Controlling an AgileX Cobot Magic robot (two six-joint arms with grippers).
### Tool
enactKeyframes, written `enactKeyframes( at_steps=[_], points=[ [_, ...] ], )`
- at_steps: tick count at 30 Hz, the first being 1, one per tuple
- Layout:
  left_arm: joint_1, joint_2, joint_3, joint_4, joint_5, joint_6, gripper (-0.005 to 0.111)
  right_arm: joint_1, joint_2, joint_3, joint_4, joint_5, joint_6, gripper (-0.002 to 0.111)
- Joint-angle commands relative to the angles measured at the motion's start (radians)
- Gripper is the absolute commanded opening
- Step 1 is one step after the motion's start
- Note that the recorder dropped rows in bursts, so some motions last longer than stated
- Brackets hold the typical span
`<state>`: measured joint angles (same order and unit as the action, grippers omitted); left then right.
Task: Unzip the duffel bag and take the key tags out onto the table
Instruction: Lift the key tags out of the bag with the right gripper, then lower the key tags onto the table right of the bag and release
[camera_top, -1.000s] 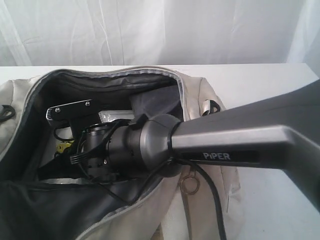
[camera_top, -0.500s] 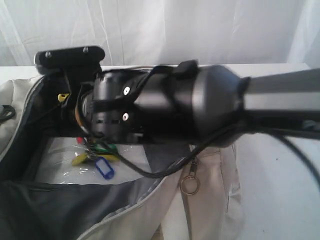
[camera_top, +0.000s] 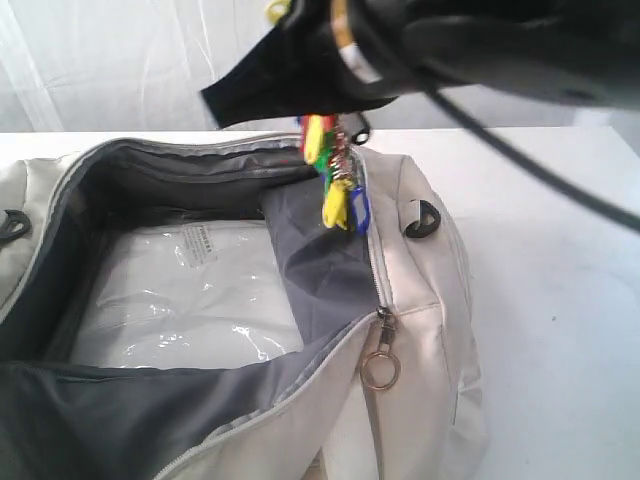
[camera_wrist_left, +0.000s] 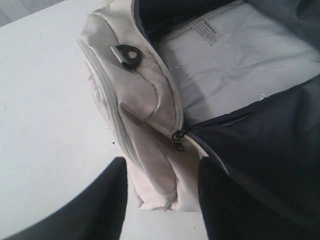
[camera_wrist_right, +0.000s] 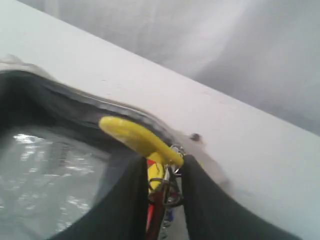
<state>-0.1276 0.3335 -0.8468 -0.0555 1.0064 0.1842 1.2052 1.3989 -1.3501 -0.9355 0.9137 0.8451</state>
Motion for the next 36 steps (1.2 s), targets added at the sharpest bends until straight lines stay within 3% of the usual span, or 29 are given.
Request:
enactKeyframes(
  at_steps=[1, 4, 10, 20, 33, 36],
  points=[
    [-0.002, -0.008, -0.003, -0.003, 0.009, -0.004, 0.049, -0.011, -0.106, 0.016, -0.107, 0.188, -0.043, 0.000],
    [-0.002, -0.008, -0.003, -0.003, 0.011, -0.005, 0.049, -0.043, -0.170, 0.039, -0.121, 0.232, -0.043, 0.000],
    [-0.002, -0.008, -0.003, -0.003, 0.011, -0.005, 0.049, -0.203, -0.309, 0.219, -0.140, 0.270, -0.051, 0.000],
    [-0.002, -0.008, -0.003, -0.003, 0.013, -0.005, 0.049, -0.447, -0.243, 0.676, -0.141, -0.133, 0.285, 0.000],
    [-0.002, -0.008, -0.003, -0.003, 0.013, -0.005, 0.049, -0.500, -0.063, 0.746, -0.192, -0.464, 0.474, 0.000],
    [-0.002, -0.008, -0.003, -0.003, 0.013, -0.005, 0.049, -0.503, -0.048, 0.744, -0.222, -0.467, 0.511, 0.000]
  ],
)
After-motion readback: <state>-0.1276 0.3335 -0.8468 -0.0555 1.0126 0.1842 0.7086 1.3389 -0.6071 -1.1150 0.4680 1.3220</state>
